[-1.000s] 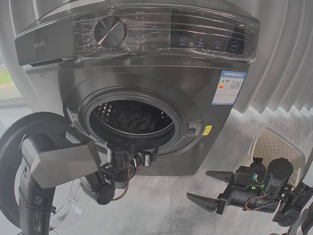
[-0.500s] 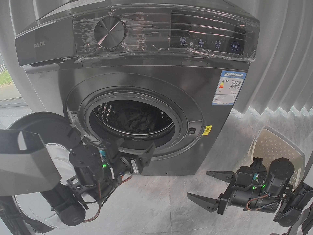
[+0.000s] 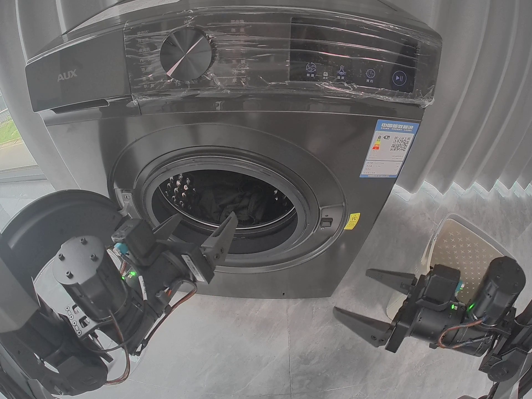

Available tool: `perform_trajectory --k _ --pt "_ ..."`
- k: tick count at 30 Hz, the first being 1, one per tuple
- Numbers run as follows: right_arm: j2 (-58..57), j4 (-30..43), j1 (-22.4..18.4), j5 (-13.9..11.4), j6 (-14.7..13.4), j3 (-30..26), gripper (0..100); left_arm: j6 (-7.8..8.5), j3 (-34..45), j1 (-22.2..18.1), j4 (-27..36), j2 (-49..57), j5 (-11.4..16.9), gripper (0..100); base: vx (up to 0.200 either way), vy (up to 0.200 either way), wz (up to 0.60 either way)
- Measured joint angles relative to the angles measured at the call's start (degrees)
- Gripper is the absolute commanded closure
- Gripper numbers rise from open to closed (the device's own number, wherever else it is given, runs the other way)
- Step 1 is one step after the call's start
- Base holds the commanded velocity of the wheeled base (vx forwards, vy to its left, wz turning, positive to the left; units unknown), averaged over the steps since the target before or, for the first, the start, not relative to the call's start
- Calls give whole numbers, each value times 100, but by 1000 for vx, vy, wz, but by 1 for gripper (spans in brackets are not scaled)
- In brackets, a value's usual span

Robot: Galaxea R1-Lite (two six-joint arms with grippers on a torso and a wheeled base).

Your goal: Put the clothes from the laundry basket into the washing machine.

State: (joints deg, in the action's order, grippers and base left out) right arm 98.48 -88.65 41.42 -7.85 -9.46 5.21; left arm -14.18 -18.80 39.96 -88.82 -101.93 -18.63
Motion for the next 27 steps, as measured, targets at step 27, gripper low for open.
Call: perform_trajectory --k 27 --pt "-2621 1300 -1593 -88 862 -419 0 1156 1538 -22 6 1312 -345 0 -67 0 0"
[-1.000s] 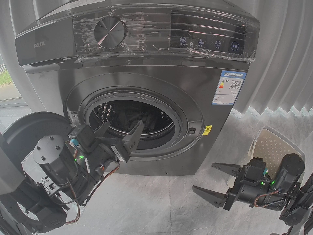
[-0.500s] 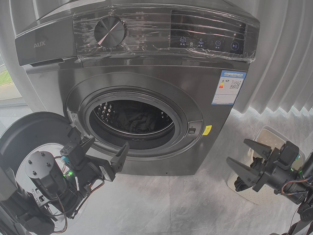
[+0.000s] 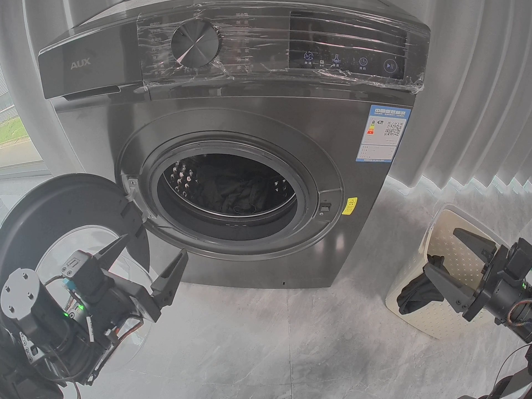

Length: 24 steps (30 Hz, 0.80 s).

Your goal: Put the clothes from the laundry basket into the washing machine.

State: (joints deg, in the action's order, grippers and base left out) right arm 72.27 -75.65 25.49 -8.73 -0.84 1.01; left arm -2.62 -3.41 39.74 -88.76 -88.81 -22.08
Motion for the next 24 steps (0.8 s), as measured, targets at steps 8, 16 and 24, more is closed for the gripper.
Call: perform_trajectory --k 8,16,24 --pt "-879 852 -367 -33 284 -2 0 60 226 -9 27 557 0 0 -125 0 0" --pt "-1709 1598 -1075 -187 645 0 0 46 243 -113 123 764 -22 0 -25 0 0" --pt "-2844 2866 -1560 -295 744 0 0 33 240 -402 251 811 -12 0 -75 0 0"
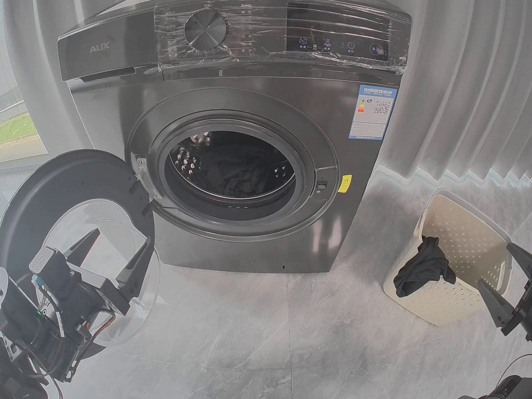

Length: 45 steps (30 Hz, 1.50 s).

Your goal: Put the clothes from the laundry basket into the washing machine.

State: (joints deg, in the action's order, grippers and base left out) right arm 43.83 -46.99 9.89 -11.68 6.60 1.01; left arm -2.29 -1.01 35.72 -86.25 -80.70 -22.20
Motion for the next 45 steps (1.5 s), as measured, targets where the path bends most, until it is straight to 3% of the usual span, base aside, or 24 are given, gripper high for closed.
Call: perform_trajectory --k 10,17,22,26,31,37,45 --pt "-1724 1985 -239 7 -28 0 0 2 0 -227 80 160 107 0 0 0 0" --pt "-3029 3340 -700 0 -15 0 0 -30 2 -300 279 333 96 0 0 0 0" --pt "-3730 4119 -859 46 -68 -2 0 -162 0 -568 492 733 101 0 0 0 0" --pt "-4025 4189 -905 172 -222 0 0 -178 0 -861 1408 1447 236 0 0 0 0" --pt "-4212 4224 -929 238 -425 0 0 -150 2 -1073 3307 2516 397 0 0 0 0" --pt "-4286 4248 -953 2 -809 0 0 -137 -11 -1287 5303 3812 518 0 0 0 -300" --pt "-4309 4270 -964 -213 -1005 0 0 -83 2 -2029 6354 5243 846 0 0 0 0"
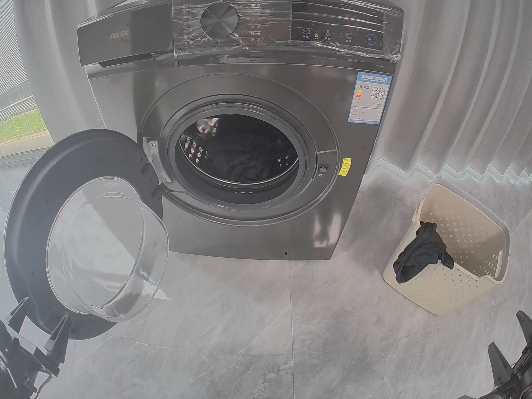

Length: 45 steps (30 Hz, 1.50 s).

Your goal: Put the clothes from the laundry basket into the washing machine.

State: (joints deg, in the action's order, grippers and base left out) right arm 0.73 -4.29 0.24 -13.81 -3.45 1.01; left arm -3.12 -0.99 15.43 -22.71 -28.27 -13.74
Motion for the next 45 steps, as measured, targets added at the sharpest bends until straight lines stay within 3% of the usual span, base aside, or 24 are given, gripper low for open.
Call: perform_trajectory --k 8,11,14,20,26,29,34,37,41,45 --pt "-5 2 -6 -63 37 0 0 41 0 -584 1770 1535 925 0 0 0 -75" --pt "-5 2 -11 -69 59 0 0 48 0 -692 2018 1888 1106 0 0 0 -600" --pt "-2 2 -11 -91 78 0 0 41 -5 -783 1881 2081 1246 0 0 0 -600" --pt "-2 2 -11 -105 110 0 0 28 -5 -883 1844 2247 1007 0 0 0 -200" --pt "0 2 -9 -107 116 0 0 44 -2 -1023 1842 2298 984 0 0 0 0" --pt "0 2 -6 -107 107 0 0 129 -2 -1029 1842 2309 989 0 0 0 -200" --pt "1 0 -15 -88 78 0 0 651 0 -1036 1842 2315 994 0 0 0 -600" --pt "1 2 -4 -79 45 0 0 824 0 -1042 1842 2315 1007 0 0 0 0" --pt "4 2 -11 -80 12 0 0 735 0 -1042 1842 2315 1011 0 0 0 0" --pt "4 2 -9 -77 -5 0 0 517 0 -1042 1842 2315 1024 0 0 0 0"
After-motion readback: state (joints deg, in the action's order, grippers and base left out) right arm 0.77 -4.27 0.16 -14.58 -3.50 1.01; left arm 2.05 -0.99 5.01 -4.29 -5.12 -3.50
